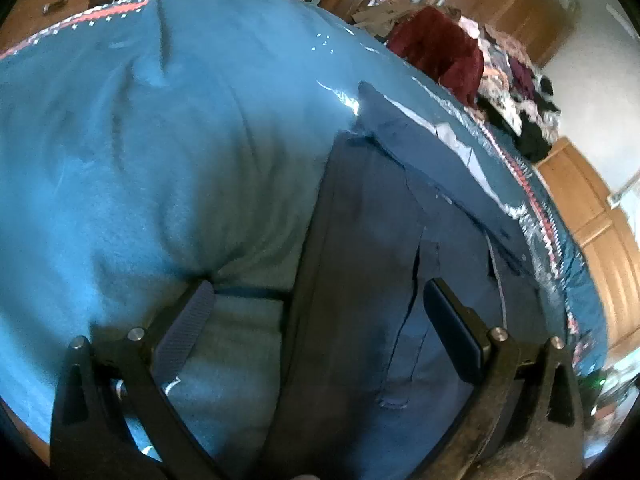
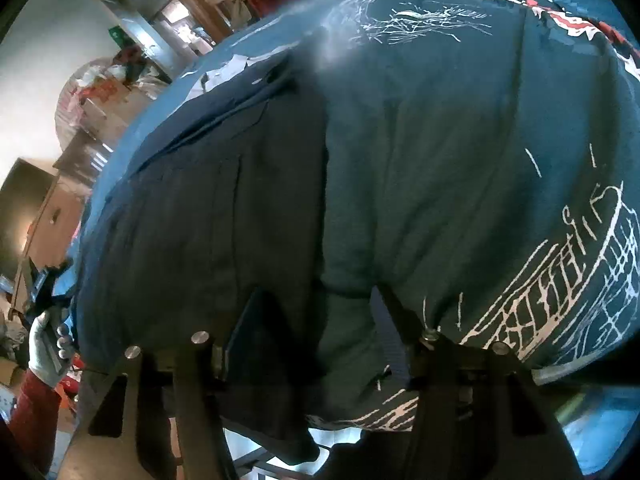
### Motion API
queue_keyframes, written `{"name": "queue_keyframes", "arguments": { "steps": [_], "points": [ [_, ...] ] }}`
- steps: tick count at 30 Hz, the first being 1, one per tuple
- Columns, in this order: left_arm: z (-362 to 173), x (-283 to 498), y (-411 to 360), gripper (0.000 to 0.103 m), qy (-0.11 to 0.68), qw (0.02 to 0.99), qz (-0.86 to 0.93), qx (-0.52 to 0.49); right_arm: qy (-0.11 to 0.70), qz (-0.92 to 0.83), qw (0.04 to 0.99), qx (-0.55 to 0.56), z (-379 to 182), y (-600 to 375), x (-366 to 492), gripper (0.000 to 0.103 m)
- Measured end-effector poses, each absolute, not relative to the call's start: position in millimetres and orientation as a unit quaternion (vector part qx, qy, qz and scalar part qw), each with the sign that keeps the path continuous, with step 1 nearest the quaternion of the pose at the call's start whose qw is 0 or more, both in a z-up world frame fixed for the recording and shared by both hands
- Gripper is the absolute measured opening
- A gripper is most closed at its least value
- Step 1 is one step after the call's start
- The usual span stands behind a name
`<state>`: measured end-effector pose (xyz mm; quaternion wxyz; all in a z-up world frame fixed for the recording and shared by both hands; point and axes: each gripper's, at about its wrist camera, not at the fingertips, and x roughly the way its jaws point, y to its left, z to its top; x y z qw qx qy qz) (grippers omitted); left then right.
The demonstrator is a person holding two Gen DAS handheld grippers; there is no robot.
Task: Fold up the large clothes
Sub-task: 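Grasp the navy jacket's hem edge with the left gripper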
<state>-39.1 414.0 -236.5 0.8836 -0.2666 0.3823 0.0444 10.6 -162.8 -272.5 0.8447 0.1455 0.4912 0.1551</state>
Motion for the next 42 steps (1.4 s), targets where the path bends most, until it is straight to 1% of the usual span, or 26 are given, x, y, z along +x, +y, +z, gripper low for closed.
{"name": "queue_keyframes", "arguments": {
  "steps": [7,11,14,16,19,22,23,27,29,31,33,35,37,39,41,42],
  "points": [
    [-225.3,-55.8,437.7,0.103,0.361,0.886,0.066,-0.283,0.497,0.160,0.844,0.122,-270.6,-155.4,12.2,0.064],
    [-224.7,-75.1,463.7,0.103,0.348,0.878,0.082,-0.319,0.497,0.159,0.845,0.117,-269.9,-153.5,11.4,0.065],
    [-230.5,-81.1,472.3,0.103,0.338,0.868,0.079,-0.354,0.497,0.158,0.845,0.117,-270.1,-152.5,12.0,0.069],
    [-229.9,-81.8,469.6,0.103,0.338,0.867,0.077,-0.358,0.497,0.158,0.846,0.110,-269.6,-150.2,12.1,0.071],
    [-217.4,-79.5,457.1,0.102,0.336,0.868,0.042,-0.362,0.488,0.146,0.857,0.081,-262.1,-146.0,7.8,0.070],
    [-168.5,-78.7,431.9,0.101,0.297,0.900,-0.007,-0.318,0.474,0.136,0.866,0.077,-251.5,-151.1,3.2,0.071],
    [-142.4,-78.8,421.9,0.101,0.270,0.913,-0.032,-0.304,0.473,0.135,0.866,0.088,-249.9,-155.7,3.3,0.071],
    [-69.9,-87.4,406.7,0.102,0.197,0.934,-0.090,-0.283,0.469,0.125,0.864,0.132,-251.9,-170.6,6.1,0.071],
    [-48.2,-96.9,408.3,0.102,0.183,0.939,-0.103,-0.273,0.465,0.120,0.866,0.138,-251.1,-171.8,6.8,0.071],
    [-41.0,-104.1,409.9,0.103,0.190,0.942,-0.111,-0.254,0.462,0.118,0.869,0.133,-249.5,-169.8,4.3,0.072],
    [-54.2,-100.9,411.3,0.103,0.232,0.940,-0.101,-0.229,0.463,0.120,0.869,0.126,-249.1,-167.4,2.8,0.072],
    [-94.5,-96.0,416.8,0.103,0.301,0.926,-0.073,-0.216,0.469,0.124,0.867,0.115,-250.9,-165.1,2.1,0.072],
    [-136.6,-96.9,420.3,0.102,0.353,0.908,-0.063,-0.218,0.472,0.130,0.866,0.105,-251.3,-164.5,1.4,0.072],
    [-181.7,-98.2,418.8,0.098,0.402,0.889,-0.047,-0.211,0.477,0.132,0.863,0.099,-253.7,-165.6,-0.5,0.071],
    [-204.7,-100.4,415.7,0.089,0.424,0.879,-0.044,-0.214,0.482,0.131,0.861,0.097,-257.2,-167.5,-3.4,0.071],
    [-215.3,-100.0,412.3,0.087,0.433,0.874,-0.046,-0.214,0.483,0.131,0.861,0.096,-258.0,-167.8,-4.2,0.071]
  ]
}}
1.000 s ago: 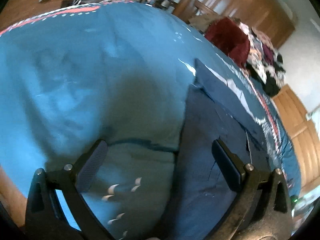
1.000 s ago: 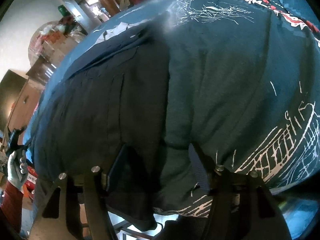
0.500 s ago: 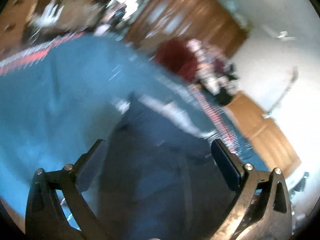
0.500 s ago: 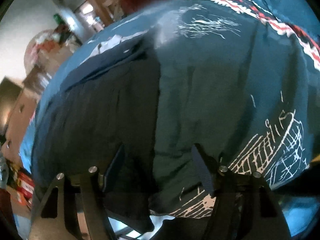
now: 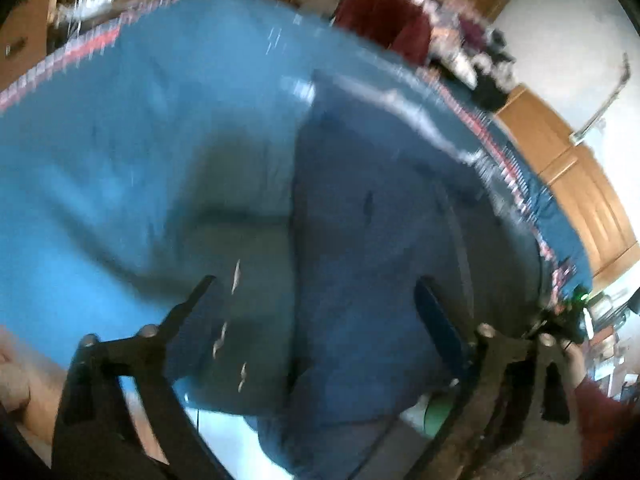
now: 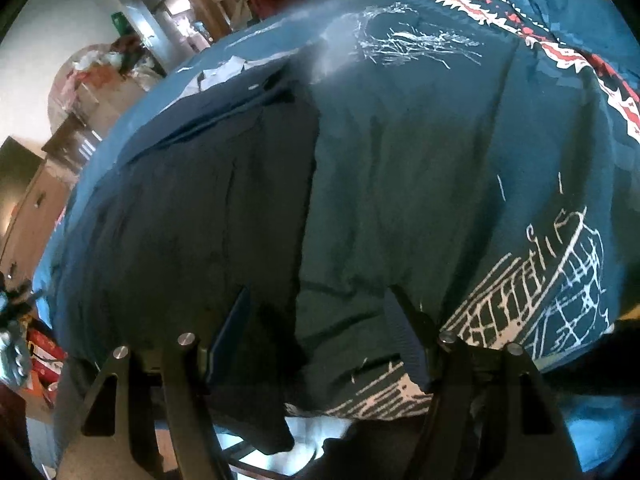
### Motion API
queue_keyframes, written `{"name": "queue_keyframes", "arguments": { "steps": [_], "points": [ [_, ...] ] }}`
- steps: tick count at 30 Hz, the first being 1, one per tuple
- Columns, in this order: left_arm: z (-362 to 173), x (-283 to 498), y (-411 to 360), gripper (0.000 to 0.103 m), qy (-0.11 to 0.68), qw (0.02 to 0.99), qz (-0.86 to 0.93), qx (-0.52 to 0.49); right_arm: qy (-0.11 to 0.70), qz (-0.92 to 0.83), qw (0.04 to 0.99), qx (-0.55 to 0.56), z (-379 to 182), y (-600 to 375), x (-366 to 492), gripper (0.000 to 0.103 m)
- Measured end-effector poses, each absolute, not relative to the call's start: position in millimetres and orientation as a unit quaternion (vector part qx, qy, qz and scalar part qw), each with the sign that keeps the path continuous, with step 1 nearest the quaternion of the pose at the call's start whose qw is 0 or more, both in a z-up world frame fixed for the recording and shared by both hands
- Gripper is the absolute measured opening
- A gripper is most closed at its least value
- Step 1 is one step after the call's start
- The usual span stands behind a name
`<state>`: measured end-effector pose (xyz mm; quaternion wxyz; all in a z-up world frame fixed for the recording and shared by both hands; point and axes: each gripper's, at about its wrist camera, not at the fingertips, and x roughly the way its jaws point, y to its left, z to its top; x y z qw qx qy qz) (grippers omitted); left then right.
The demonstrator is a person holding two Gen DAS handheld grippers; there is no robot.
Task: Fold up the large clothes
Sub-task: 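Grasp the navy jacket's hem edge with the left gripper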
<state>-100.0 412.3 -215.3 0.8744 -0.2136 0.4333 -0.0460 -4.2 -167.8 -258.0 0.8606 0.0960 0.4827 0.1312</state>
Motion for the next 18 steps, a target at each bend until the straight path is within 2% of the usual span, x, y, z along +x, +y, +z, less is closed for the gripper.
{"name": "queue_keyframes", "arguments": {
  "steps": [2,10,12,13,18],
  "points": [
    [-223.7,-100.4,403.0,0.083,0.444,0.873,-0.048,-0.196,0.485,0.131,0.859,0.092,-259.1,-167.7,-5.3,0.071],
    [-225.7,-99.5,388.7,0.082,0.451,0.879,-0.031,-0.153,0.490,0.126,0.859,0.082,-260.6,-165.6,-5.3,0.072],
    [-225.3,-106.3,388.8,0.059,0.446,0.877,-0.060,-0.168,0.491,0.125,0.858,0.081,-261.1,-165.2,-4.0,0.072],
    [-226.7,-112.5,388.2,0.037,0.445,0.874,-0.082,-0.179,0.491,0.125,0.858,0.081,-261.2,-165.1,-3.3,0.072],
    [-233.0,-117.4,391.0,0.035,0.457,0.866,-0.084,-0.184,0.492,0.127,0.858,0.076,-261.9,-162.9,-1.6,0.073]
  ]
}}
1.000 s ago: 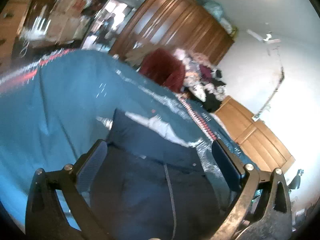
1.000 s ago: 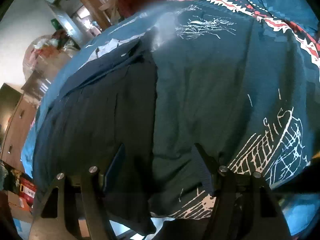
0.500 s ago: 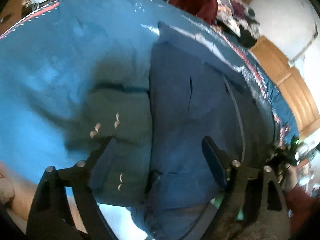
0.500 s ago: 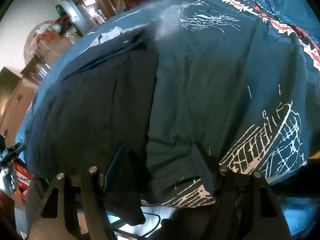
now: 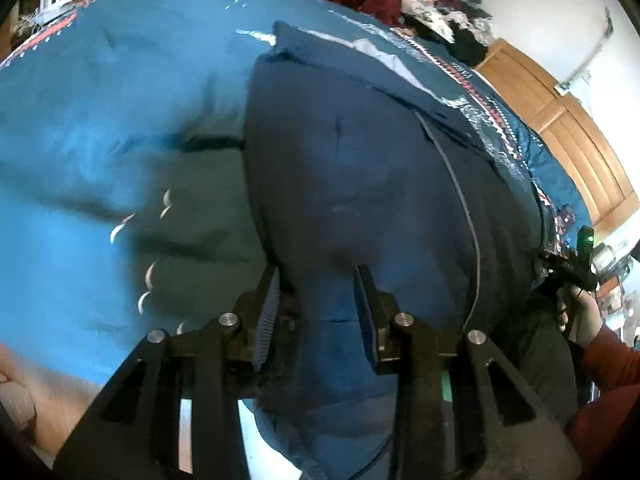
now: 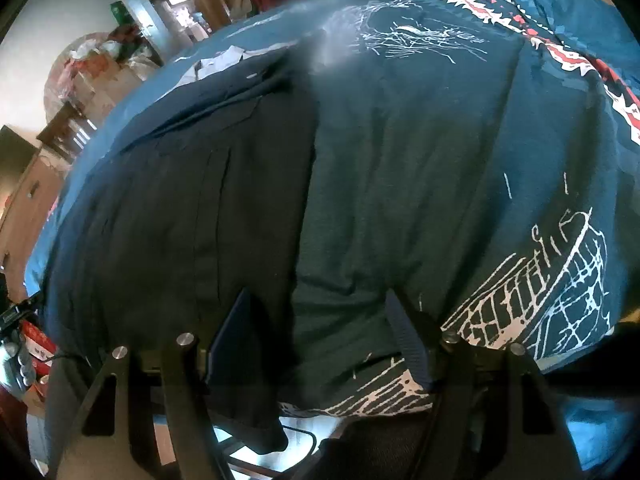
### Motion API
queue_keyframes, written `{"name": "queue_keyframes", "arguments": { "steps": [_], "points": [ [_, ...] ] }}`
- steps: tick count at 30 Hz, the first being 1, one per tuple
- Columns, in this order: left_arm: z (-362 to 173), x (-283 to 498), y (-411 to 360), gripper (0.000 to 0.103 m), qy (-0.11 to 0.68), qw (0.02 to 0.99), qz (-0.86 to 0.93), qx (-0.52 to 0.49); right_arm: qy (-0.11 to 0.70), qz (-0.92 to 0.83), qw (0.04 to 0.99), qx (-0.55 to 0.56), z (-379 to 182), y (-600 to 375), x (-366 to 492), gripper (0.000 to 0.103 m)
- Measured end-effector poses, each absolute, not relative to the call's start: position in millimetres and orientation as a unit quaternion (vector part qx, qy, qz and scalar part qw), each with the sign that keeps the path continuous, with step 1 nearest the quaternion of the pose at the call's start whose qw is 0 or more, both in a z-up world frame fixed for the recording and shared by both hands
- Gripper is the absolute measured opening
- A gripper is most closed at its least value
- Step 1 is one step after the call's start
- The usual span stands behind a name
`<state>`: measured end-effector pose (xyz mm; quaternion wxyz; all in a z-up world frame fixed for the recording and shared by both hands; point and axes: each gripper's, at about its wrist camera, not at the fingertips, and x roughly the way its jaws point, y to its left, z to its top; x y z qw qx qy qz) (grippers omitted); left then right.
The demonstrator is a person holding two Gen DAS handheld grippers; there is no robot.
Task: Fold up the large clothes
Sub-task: 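Grasp the navy jacket's hem edge with the left gripper, then grasp the jacket body with the right gripper while the left gripper holds the hem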
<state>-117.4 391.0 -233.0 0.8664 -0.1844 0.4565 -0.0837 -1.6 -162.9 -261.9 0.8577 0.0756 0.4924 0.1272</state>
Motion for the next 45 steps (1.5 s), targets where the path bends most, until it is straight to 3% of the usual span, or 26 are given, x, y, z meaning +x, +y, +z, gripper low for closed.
{"name": "queue_keyframes", "arguments": {
  "steps": [3,7,9,13,23,28,32,36,41,45],
  "points": [
    [-241.4,-118.9,399.0,0.034,0.463,0.861,-0.084,-0.194,0.493,0.134,0.856,0.074,-260.4,-164.7,-2.5,0.073],
    [-238.4,-118.2,385.5,0.045,0.460,0.852,-0.145,-0.203,0.508,0.162,0.839,0.106,-257.6,-175.9,-7.4,0.073],
    [-239.7,-113.0,381.3,0.045,0.464,0.848,-0.156,-0.203,0.520,0.186,0.821,0.147,-256.5,-187.6,-8.3,0.073],
    [-246.5,-107.2,392.9,0.035,0.466,0.842,-0.150,-0.228,0.540,0.212,0.793,0.185,-258.7,-201.4,-8.2,0.073],
    [-250.7,-101.6,391.6,0.036,0.465,0.832,-0.153,-0.261,0.561,0.286,0.745,0.220,-253.6,-189.7,-21.7,0.068],
    [-249.8,-99.7,394.6,0.039,0.470,0.828,-0.160,-0.262,0.646,0.262,0.703,0.142,-289.4,-170.4,-31.1,0.068],
    [-247.9,-102.0,396.1,0.041,0.472,0.826,-0.162,-0.260,0.655,0.246,0.693,0.174,-308.6,-173.7,-21.7,0.068],
    [-244.0,-106.5,394.1,0.047,0.474,0.828,-0.162,-0.253,0.673,0.248,0.679,0.156,-323.9,-161.8,-17.8,0.068],
    [-234.8,-124.0,403.2,0.068,0.463,0.836,-0.152,-0.253,0.665,0.259,0.681,0.166,-328.8,-154.7,-16.0,0.068],
    [-234.1,-142.4,428.2,0.072,0.446,0.841,-0.127,-0.279,0.655,0.274,0.681,0.178,-330.5,-155.2,-17.4,0.068]
  ]
}}
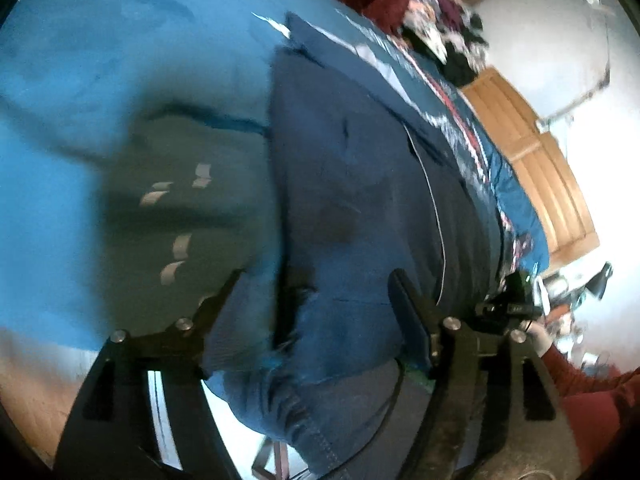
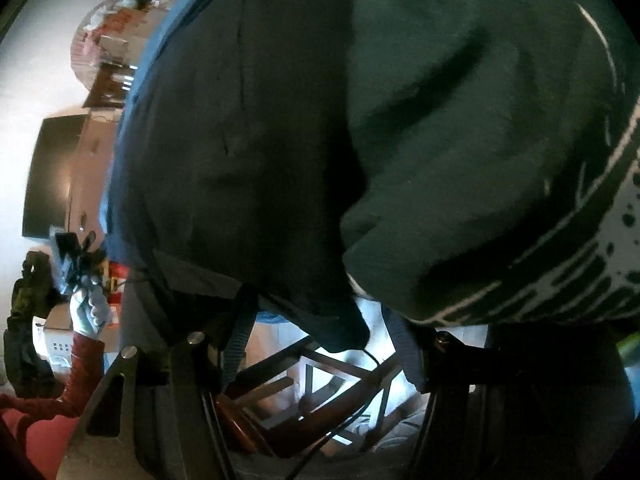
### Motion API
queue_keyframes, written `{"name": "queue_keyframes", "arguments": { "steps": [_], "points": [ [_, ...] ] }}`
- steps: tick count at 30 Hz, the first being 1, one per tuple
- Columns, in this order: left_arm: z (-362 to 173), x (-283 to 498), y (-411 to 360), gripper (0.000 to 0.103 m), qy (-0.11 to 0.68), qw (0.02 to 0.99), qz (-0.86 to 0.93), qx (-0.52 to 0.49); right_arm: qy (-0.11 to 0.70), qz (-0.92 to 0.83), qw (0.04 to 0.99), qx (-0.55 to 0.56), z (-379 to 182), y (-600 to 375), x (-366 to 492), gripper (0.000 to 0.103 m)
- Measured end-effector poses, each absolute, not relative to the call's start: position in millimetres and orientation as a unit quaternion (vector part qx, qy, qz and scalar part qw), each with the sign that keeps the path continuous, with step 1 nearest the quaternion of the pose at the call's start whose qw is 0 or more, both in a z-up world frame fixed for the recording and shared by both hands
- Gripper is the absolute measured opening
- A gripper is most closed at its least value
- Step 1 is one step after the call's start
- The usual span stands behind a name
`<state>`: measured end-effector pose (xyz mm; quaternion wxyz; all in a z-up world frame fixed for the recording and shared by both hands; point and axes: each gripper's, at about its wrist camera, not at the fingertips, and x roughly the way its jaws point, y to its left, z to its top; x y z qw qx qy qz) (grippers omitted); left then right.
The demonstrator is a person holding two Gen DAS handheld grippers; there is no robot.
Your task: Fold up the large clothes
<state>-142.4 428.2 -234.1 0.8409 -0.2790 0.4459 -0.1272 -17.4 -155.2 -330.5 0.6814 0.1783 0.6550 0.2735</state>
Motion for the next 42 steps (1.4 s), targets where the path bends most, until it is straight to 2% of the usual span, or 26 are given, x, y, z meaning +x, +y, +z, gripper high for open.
{"name": "queue_keyframes", "arguments": {
  "steps": [1,2,6,9,11,13,16,18,19,20,21,26,29,33,36,38,40,42],
  "points": [
    [-235.7,-143.4,430.3,0.072,0.449,0.840,-0.124,-0.278,0.653,0.278,0.681,0.181,-331.0,-153.4,-17.0,0.066],
    [-237.0,-144.4,429.7,0.072,0.453,0.839,-0.125,-0.276,0.650,0.282,0.681,0.182,-329.6,-154.5,-15.7,0.059],
    [-236.3,-142.7,406.9,0.070,0.467,0.840,-0.145,-0.234,0.649,0.286,0.685,0.167,-325.4,-143.7,-17.3,0.059],
    [-242.5,-136.3,395.1,0.056,0.492,0.839,-0.131,-0.195,0.649,0.282,0.687,0.167,-324.6,-142.3,-16.9,0.059],
    [-244.8,-134.3,389.7,0.033,0.500,0.839,-0.124,-0.176,0.650,0.280,0.688,0.157,-323.0,-139.3,-18.5,0.059],
    [-244.5,-133.8,386.9,0.022,0.501,0.838,-0.128,-0.172,0.650,0.281,0.690,0.149,-321.7,-138.4,-21.5,0.059],
    [-245.3,-129.7,383.3,0.022,0.501,0.841,-0.119,-0.164,0.646,0.279,0.696,0.145,-317.2,-140.4,-24.3,0.056],
    [-247.0,-128.0,383.4,0.020,0.501,0.841,-0.118,-0.170,0.641,0.271,0.705,0.139,-313.9,-141.3,-26.6,0.044],
    [-248.0,-127.1,383.2,0.012,0.502,0.838,-0.123,-0.177,0.639,0.266,0.709,0.134,-311.8,-141.4,-28.2,0.022],
    [-246.3,-128.3,383.4,0.009,0.499,0.837,-0.126,-0.184,0.636,0.266,0.712,0.134,-308.4,-142.1,-29.4,0.014],
    [-243.0,-130.0,382.5,0.007,0.493,0.836,-0.136,-0.199,0.628,0.268,0.716,0.142,-301.3,-144.2,-33.1,0.013],
    [-192.6,-143.4,401.1,0.006,0.389,0.842,-0.188,-0.323,0.560,0.298,0.736,0.235,-245.4,-168.9,-54.4,0.011],
    [-165.3,-138.8,404.3,0.006,0.347,0.849,-0.210,-0.340,0.518,0.314,0.746,0.276,-214.2,-180.4,-56.4,0.011],
    [-142.9,-127.7,400.5,0.006,0.321,0.857,-0.224,-0.336,0.507,0.324,0.749,0.276,-193.7,-178.1,-52.5,0.011],
    [-152.2,-123.4,398.1,0.006,0.330,0.857,-0.221,-0.328,0.530,0.298,0.766,0.208,-202.6,-170.1,-52.7,0.012],
    [-167.8,-121.7,401.0,0.007,0.347,0.850,-0.216,-0.332,0.586,0.290,0.724,0.218,-240.2,-166.7,-51.1,0.017],
    [-188.0,-123.5,405.6,0.007,0.370,0.841,-0.203,-0.337,0.657,0.246,0.693,0.166,-274.5,-161.1,-56.7,0.019],
    [-202.4,-129.7,413.2,0.007,0.387,0.832,-0.192,-0.347,0.686,0.243,0.671,0.138,-282.5,-159.4,-64.2,0.019]
  ]
}}
